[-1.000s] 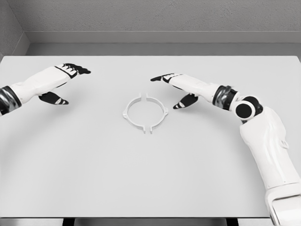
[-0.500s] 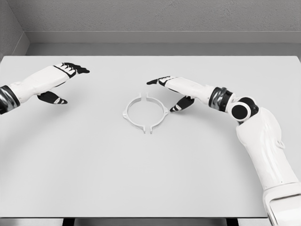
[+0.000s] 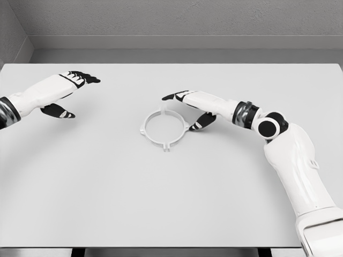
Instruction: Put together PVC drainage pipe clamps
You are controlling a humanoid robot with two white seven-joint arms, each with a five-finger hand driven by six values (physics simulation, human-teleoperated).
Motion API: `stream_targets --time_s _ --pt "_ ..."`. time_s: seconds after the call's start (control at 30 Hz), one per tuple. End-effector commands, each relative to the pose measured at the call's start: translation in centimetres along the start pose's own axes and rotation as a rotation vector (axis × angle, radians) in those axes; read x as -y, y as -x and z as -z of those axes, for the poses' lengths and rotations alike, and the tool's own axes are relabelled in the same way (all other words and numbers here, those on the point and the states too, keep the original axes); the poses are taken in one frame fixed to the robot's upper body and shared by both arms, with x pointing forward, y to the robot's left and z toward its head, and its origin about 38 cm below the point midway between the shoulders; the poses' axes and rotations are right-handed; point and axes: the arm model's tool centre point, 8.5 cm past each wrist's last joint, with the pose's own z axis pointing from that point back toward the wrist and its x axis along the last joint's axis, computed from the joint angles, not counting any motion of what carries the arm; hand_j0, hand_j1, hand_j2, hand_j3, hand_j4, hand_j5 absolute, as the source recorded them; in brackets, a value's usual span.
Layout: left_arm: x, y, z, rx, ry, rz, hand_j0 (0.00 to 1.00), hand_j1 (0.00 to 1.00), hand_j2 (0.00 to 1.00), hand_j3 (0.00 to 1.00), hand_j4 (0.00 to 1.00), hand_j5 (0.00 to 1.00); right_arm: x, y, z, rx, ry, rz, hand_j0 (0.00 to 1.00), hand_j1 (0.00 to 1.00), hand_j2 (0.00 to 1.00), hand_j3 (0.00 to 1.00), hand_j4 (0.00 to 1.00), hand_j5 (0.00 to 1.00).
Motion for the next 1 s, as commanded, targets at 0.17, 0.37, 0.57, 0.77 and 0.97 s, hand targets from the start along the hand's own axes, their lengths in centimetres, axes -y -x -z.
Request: stream_targets --time_s 0.17,0.37,0.57,0.77,0.97 --pt "-0.2 0.3 -0.4 -0.007 -0.004 -0.005 1.00 1.00 1.00 1.00 1.00 1.00 0.2 0.3 -0.3 -0.007 0.009 0.007 0.97 0.97 0.97 0.97 0.97 0.97" --pt "-0.3 0.3 -0.5 -0.006 -0.006 -0.007 1.00 1.00 1.00 1.00 1.00 1.00 0.3 0.4 -0.3 -0.009 0.008 0.005 0.97 0.97 0.97 0.97 0.97 0.97" --pt "-0.5 0.5 -0.8 -0.012 -0.005 -0.003 1.00 1.00 1.00 1.00 1.00 1.00 0.2 1.1 -0.2 -0.028 -0.001 0.027 0.97 0.97 0.97 0.97 0.97 0.97" --pt "-0.6 0.7 -1.0 -0.017 -0.002 0.001 1.00 1.00 1.00 1.00 1.00 1.00 0.2 0.8 0.3 -0.021 -0.005 0.022 0.97 0.97 0.97 0.97 0.97 0.97" --pt "-0.6 0.8 -1.2 -0.021 0.000 0.003 1.00 1.00 1.00 1.00 1.00 1.00 0.4 0.1 0.9 -0.002 -0.003 0.017 0.97 0.97 0.97 0.97 0.97 0.97"
